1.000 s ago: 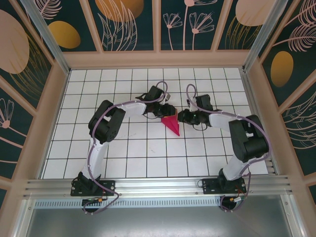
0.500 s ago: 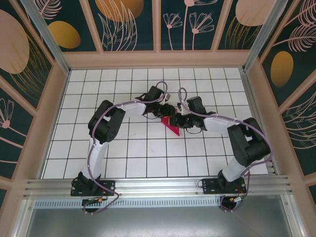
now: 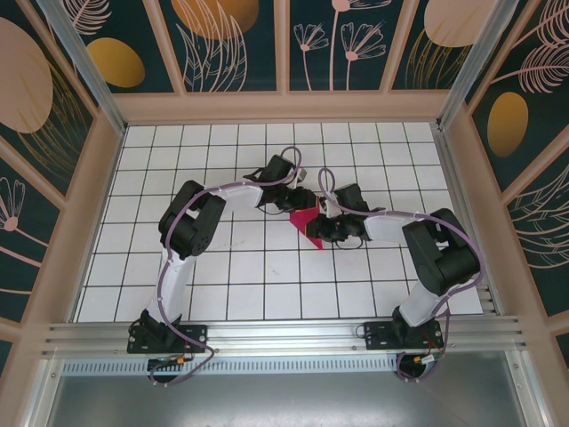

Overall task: Fold a paper plane with a square sheet of paper (fold left side to right side)
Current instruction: Fourth fold the wing at the center of the table.

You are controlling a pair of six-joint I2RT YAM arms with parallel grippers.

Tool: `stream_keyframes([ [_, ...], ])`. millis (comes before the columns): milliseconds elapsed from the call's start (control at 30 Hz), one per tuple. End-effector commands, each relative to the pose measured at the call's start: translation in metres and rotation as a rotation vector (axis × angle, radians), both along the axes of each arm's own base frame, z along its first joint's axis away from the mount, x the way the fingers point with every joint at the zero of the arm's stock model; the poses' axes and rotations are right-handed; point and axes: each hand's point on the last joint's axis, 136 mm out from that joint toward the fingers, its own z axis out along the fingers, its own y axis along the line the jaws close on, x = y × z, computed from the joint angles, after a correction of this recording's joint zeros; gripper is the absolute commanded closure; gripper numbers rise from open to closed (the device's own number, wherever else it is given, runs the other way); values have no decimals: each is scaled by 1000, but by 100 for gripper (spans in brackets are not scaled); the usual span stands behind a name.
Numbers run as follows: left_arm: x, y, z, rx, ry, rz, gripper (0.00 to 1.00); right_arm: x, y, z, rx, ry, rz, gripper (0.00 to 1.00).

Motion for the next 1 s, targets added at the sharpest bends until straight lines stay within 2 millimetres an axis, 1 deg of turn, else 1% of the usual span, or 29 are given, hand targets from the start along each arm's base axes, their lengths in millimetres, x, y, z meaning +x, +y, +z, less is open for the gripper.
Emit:
stream_keyframes([
  [0,-17,25,-53,143,87,25,62,-8,-5,-11,-24,31,-13,76],
  [433,-16,25,-54,146,84,28,62,-25,-7,-19,-14,73,8,78],
  [533,-15,25,-54,148,83,32,62,-30,-11,-26,-28,94,-1,79],
  [767,-14,27,-57,158,85,40,62,-52,-22,-38,-71,161,-5,81],
  [967,-13,29,-57,163,83,44,63,-76,-35,-48,-107,221,-11,83],
])
